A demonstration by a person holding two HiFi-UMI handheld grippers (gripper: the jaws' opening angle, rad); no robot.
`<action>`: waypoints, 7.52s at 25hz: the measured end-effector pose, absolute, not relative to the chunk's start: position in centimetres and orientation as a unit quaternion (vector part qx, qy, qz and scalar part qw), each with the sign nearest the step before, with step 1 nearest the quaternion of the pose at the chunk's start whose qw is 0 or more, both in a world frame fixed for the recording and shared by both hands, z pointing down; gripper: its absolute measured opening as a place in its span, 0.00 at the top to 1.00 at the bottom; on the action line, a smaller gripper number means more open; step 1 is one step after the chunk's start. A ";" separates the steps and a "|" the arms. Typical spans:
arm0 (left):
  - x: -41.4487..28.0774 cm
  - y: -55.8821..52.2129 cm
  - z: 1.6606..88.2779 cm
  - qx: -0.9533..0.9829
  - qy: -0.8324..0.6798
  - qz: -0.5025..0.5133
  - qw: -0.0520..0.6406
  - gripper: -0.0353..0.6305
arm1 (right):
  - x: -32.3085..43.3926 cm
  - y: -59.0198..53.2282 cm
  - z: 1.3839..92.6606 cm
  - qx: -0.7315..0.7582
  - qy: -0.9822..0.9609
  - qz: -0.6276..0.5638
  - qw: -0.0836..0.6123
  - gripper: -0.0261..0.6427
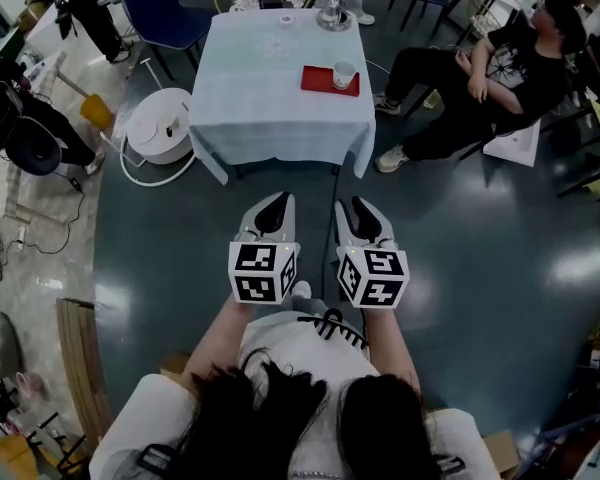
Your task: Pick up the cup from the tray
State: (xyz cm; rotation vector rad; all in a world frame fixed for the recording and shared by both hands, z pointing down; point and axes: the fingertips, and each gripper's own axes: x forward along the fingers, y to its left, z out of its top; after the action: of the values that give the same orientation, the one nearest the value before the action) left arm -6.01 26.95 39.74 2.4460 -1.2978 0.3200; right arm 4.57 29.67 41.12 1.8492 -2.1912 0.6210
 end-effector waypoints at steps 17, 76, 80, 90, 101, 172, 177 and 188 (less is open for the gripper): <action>-6.1 21.2 41.5 0.856 -0.473 0.121 0.172 0.95 | 5.5 23.8 42.1 0.611 -0.764 0.189 0.088 0.55; 0.8 -20.6 49.2 0.851 -0.429 0.220 0.207 0.95 | 16.0 -16.9 56.0 0.711 -0.631 0.242 0.194 0.21; 1.4 -22.1 51.8 0.839 -0.434 0.240 0.223 0.95 | 15.1 -17.9 58.4 0.690 -0.641 0.267 0.206 0.21; 1.1 -21.8 54.8 0.820 -0.433 0.273 0.256 0.95 | 17.3 -18.5 58.3 0.710 -0.617 0.252 0.229 0.24; 2.0 -21.6 55.1 0.825 -0.421 0.280 0.250 0.95 | 17.2 -18.4 60.0 0.687 -0.628 0.266 0.250 0.25; -6.9 -29.0 56.7 0.699 -0.602 0.212 0.321 0.95 | 2.9 -35.0 60.6 0.481 -0.803 0.200 0.291 0.37; -8.1 -28.3 57.6 0.681 -0.616 0.220 0.329 0.95 | 2.4 -34.8 60.9 0.480 -0.806 0.176 0.299 0.35; -8.4 -28.6 57.1 0.682 -0.616 0.208 0.336 0.95 | 2.8 -34.9 58.8 0.478 -0.815 0.211 0.249 0.28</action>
State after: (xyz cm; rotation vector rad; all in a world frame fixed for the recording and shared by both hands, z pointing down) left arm -8.36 -28.57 57.13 1.7784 -1.6058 0.5421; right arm 2.83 -34.89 58.79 1.3030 -2.2219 0.5744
